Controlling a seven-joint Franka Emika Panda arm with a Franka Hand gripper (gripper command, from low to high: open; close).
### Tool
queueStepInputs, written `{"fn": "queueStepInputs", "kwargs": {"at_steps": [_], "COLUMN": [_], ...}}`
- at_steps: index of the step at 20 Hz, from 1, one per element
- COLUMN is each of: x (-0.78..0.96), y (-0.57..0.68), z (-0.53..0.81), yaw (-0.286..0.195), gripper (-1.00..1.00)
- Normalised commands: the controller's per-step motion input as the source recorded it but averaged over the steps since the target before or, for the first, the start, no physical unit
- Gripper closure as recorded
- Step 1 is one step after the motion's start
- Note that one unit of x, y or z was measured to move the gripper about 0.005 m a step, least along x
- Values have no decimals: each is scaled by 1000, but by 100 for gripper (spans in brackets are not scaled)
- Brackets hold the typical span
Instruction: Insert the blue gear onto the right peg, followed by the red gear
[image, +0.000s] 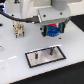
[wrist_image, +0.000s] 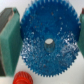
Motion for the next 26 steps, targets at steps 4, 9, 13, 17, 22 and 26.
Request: {"fn": "queueStepInputs", "kwargs": {"at_steps": [4,9,13,17,22,26], "x": [771,784,814,646,273,46], "y": [-150,-189,-157,-73,-54,-77], "z": [360,191,91,5,-94,-34], "yaw": [0,0,0,0,0,0], "gripper": [100,100,100,100,100,100]}}
